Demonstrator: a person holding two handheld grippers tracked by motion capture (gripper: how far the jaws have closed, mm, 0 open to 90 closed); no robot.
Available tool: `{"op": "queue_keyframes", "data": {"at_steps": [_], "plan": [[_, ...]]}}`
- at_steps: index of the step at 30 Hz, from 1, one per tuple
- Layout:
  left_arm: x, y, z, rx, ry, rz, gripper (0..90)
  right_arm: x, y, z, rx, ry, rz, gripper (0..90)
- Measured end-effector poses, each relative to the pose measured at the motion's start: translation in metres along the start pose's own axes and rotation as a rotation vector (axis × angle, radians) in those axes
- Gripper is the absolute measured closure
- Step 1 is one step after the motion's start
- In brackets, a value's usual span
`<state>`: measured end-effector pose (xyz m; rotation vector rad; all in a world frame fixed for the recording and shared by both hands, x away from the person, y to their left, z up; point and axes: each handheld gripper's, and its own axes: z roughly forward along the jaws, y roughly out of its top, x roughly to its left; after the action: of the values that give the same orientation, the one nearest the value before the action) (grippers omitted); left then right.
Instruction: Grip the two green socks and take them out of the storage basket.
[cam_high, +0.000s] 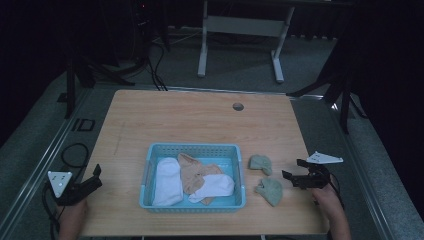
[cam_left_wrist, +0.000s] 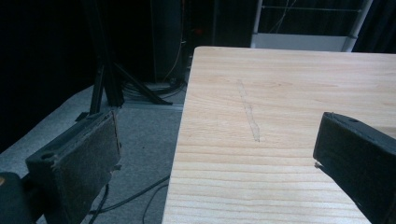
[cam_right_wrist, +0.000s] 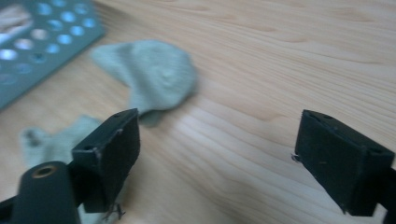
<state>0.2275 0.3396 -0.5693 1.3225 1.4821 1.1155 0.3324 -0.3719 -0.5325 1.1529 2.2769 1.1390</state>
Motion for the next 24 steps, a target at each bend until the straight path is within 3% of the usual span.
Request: {"op": "queue_keyframes", "data": {"at_steps": [4, 16, 20, 24], "plan": [[0.0, 0.0, 0.0, -0.001, -0.001, 0.003, 0.7, -0.006, -0.008, -0.004, -0.037, -0.047, 0.054, 12.9], [0.0, 0.0, 0.0, 0.0, -0.002, 0.005, 0.7, -0.014, -0.034, -0.005, -0.079, -0.176, 0.164, 12.4], [0.0, 0.0, 0.0, 0.0, -0.004, 0.005, 0.7, -0.015, -0.036, -0.008, -0.113, -0.176, 0.185, 12.4], [0.0, 0.0, 0.0, 0.001, -0.003, 0.007, 0.7, -0.016, -0.036, -0.007, -0.11, -0.17, 0.187, 12.5]]}}
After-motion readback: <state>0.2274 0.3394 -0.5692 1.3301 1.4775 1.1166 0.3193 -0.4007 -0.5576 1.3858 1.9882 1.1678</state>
